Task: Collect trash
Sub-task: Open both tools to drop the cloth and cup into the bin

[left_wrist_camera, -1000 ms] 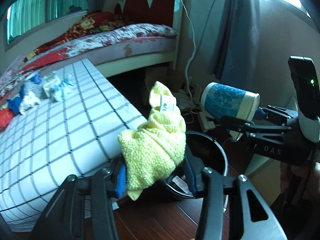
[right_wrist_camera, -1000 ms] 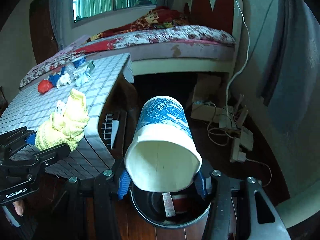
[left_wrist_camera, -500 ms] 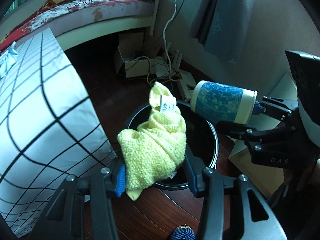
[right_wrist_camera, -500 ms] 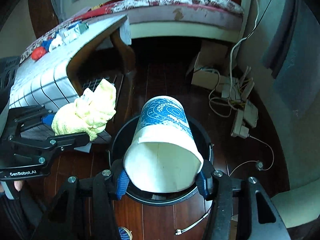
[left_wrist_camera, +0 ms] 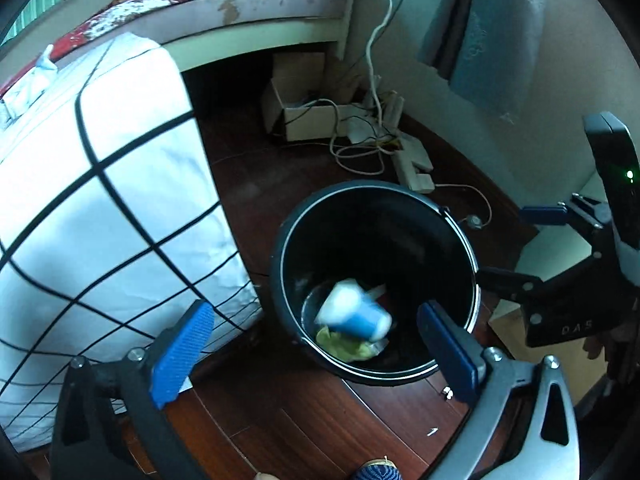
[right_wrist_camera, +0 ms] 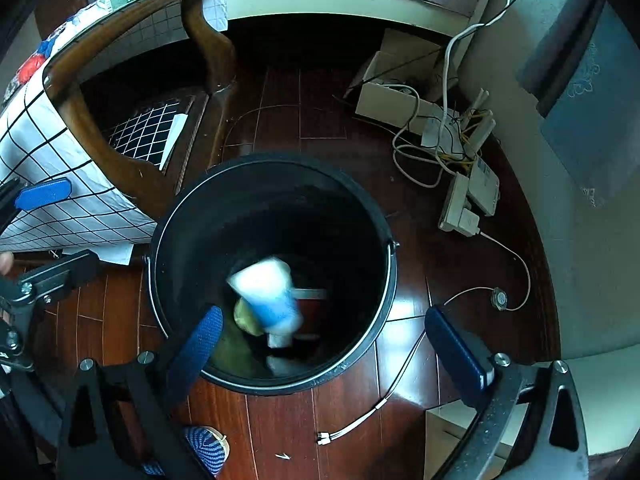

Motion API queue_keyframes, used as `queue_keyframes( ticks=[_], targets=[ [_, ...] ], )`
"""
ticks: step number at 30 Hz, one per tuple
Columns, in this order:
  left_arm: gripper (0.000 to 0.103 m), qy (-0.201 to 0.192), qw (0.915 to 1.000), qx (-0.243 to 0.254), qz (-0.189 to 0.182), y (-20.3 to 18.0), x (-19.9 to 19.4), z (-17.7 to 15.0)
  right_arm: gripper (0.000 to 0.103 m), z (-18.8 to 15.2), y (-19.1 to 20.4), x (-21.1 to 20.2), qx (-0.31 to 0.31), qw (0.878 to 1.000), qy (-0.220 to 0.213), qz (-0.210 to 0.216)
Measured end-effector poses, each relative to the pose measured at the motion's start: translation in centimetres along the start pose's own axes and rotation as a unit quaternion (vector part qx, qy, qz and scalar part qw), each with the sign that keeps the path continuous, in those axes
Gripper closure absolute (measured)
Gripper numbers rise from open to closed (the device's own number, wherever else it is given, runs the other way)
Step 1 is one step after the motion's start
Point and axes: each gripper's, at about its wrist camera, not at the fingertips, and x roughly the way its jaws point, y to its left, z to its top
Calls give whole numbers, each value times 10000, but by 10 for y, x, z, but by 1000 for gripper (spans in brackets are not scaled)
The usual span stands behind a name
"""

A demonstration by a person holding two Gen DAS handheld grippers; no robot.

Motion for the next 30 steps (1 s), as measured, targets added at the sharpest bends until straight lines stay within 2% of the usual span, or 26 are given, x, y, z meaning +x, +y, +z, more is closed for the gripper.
queue_keyframes(
  ticks=[3,17,30],
  targets=[
    [1,-68,9998,2,182,-3,-5,0,1,1,3,-6,-37,10000,-82,-2],
    [1,-344,9984,-70,437,6,-33,-3,1,9,19,-42,-84,9986,-525,-33],
    [1,-994,9915,-296,789,28,-99,-1,1,23,56,-95,-140,9907,-1325,-259]
  ],
)
